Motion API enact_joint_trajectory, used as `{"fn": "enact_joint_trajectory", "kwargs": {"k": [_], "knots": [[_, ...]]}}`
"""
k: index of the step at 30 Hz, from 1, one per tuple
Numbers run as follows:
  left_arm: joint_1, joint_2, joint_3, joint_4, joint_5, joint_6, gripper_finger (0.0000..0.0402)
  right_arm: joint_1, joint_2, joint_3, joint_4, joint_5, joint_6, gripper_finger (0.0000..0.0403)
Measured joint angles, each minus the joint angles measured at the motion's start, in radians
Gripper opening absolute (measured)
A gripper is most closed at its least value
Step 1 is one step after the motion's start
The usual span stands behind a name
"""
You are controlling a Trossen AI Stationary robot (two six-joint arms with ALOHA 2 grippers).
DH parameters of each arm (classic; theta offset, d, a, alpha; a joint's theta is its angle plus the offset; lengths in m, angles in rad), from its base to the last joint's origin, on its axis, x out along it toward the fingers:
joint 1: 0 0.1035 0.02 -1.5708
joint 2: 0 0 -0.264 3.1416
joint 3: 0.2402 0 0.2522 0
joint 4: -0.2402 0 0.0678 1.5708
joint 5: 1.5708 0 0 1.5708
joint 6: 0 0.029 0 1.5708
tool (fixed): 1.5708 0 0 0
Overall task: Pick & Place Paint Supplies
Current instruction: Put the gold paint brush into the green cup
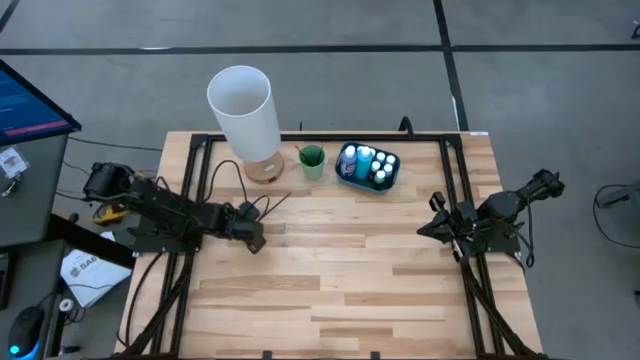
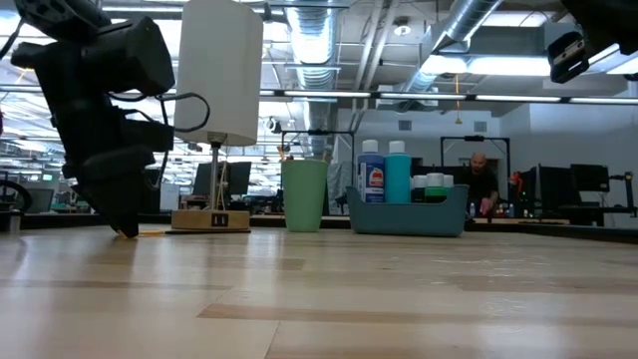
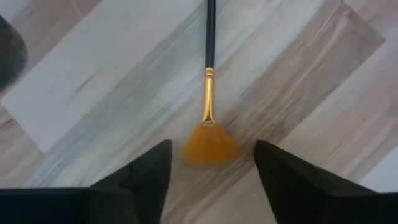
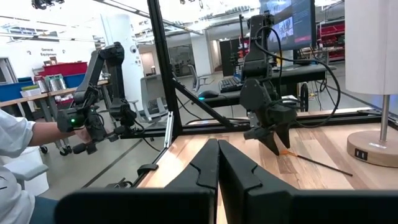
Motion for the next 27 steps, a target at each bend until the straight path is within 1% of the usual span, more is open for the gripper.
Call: {"fn": "enact_joint_trajectory", "kwargs": {"k": [5, 10, 12, 15, 19, 22, 27], "knots": [[0.026, 0.001, 0.000, 0.005, 0.040, 0.002, 0.0135, 0.000, 0.000, 0.000, 0.000, 0.000, 0.000, 0.0000], [0.031, 0.001, 0.000, -0.004, 0.050, 0.002, 0.0044, 0.000, 0.000, 0.000, 0.000, 0.000, 0.019, 0.0000], [0.031, 0.001, -0.001, -0.007, 0.049, -0.001, 0.0014, 0.000, 0.000, 0.000, 0.000, 0.000, 0.026, 0.0000], [0.029, 0.001, -0.002, -0.002, 0.053, -0.025, 0.0003, 0.000, 0.000, 0.000, 0.000, 0.000, 0.026, 0.0000], [-0.006, -0.022, 0.009, 0.001, 0.059, -0.055, 0.0001, 0.000, 0.000, 0.000, 0.000, 0.000, 0.026, 0.0000], [-0.039, -0.053, 0.034, 0.011, 0.121, -0.077, 0.0000, 0.000, 0.000, 0.000, 0.000, 0.000, 0.026, 0.0000], [-0.086, -0.109, 0.082, 0.030, 0.097, -0.090, 0.0000, 0.000, 0.000, 0.000, -0.005, 0.000, 0.026, 0.0000]]}}
